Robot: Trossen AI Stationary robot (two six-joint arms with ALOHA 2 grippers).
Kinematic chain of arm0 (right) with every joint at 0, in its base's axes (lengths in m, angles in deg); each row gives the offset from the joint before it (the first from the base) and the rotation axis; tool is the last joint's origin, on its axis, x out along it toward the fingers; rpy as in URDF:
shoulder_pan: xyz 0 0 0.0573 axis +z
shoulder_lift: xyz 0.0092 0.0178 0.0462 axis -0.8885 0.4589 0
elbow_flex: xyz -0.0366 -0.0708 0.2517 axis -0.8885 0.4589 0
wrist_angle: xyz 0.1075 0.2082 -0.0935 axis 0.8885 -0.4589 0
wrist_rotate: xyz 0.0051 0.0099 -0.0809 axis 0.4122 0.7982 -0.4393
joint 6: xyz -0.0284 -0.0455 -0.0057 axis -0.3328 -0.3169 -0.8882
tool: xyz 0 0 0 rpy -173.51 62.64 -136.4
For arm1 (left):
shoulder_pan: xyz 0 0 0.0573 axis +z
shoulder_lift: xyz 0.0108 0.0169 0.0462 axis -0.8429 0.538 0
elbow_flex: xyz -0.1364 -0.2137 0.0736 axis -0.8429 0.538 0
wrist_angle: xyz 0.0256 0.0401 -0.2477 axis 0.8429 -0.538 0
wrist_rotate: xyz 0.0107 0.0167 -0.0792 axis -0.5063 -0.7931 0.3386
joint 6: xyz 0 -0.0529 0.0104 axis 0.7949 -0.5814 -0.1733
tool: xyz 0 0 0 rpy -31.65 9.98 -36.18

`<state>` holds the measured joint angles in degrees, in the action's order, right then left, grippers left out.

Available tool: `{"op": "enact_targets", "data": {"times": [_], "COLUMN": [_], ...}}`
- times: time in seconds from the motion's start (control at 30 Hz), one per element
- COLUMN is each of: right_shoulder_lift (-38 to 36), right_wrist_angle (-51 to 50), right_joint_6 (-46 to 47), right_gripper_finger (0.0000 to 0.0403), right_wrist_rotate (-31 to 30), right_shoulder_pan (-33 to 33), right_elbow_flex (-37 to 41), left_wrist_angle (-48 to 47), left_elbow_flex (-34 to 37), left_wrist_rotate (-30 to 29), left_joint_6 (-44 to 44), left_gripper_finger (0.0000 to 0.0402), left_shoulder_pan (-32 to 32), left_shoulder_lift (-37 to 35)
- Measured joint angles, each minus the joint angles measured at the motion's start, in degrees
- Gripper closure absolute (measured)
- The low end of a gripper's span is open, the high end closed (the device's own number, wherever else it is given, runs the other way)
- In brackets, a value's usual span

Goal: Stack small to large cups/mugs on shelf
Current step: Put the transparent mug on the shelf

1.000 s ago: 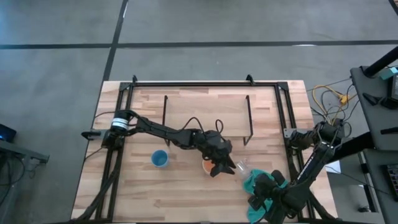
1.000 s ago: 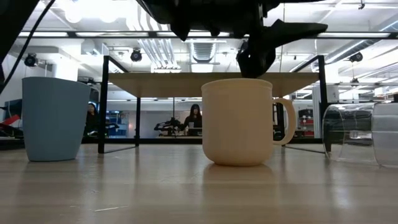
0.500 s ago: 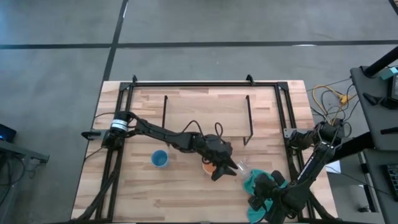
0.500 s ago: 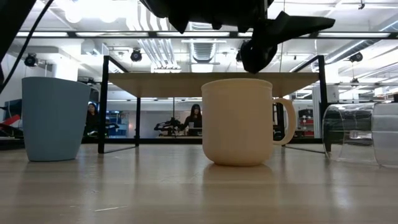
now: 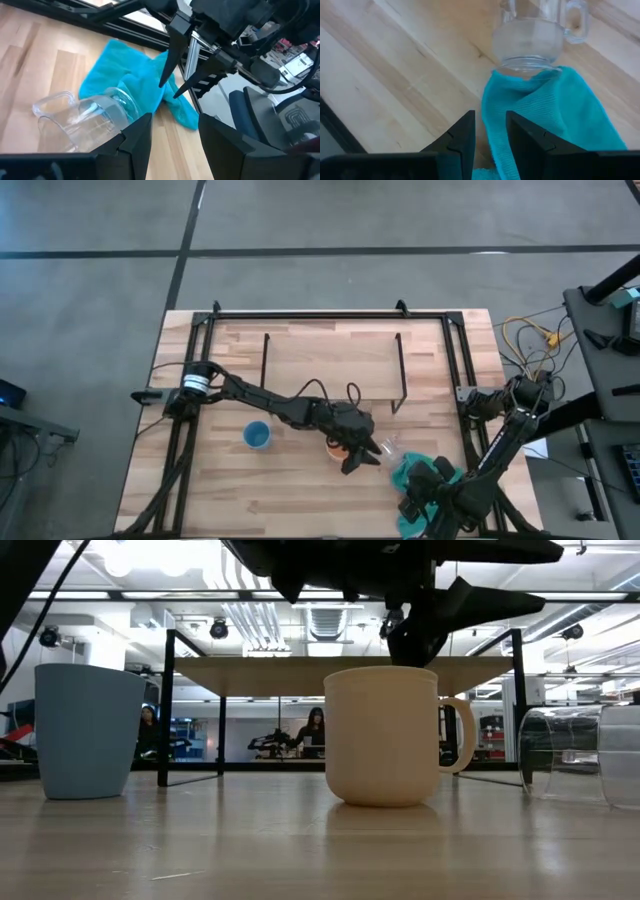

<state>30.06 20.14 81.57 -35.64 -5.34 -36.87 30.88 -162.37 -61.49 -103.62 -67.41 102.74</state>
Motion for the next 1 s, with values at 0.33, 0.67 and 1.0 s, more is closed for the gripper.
{"op": "enact_targets", "data": {"times": [0.33,0.67,1.0], "right_shoulder_lift": [0.1,0.1,-0.8], "right_wrist_angle": [3.4,4.8,6.2], "right_joint_6": [6.3,16.2,17.1], "right_gripper_finger": [0.0298,0.0298,0.0298], "right_wrist_rotate": [0.0,-3.1,-3.1], "right_shoulder_pan": [0.0,0.0,-0.2], "right_elbow_flex": [5.5,8.5,7.6], "left_wrist_angle": [0.1,0.1,0.1], "left_elbow_flex": [0.0,-0.1,-0.1], "left_wrist_rotate": [-0.3,-0.3,-0.2], "left_joint_6": [0.0,0.0,0.1], "left_gripper_finger": [0.0253,0.0253,0.0253], "left_shoulder_pan": [0.3,0.4,0.4], "left_shoulder_lift": [1.0,1.0,1.0]}}
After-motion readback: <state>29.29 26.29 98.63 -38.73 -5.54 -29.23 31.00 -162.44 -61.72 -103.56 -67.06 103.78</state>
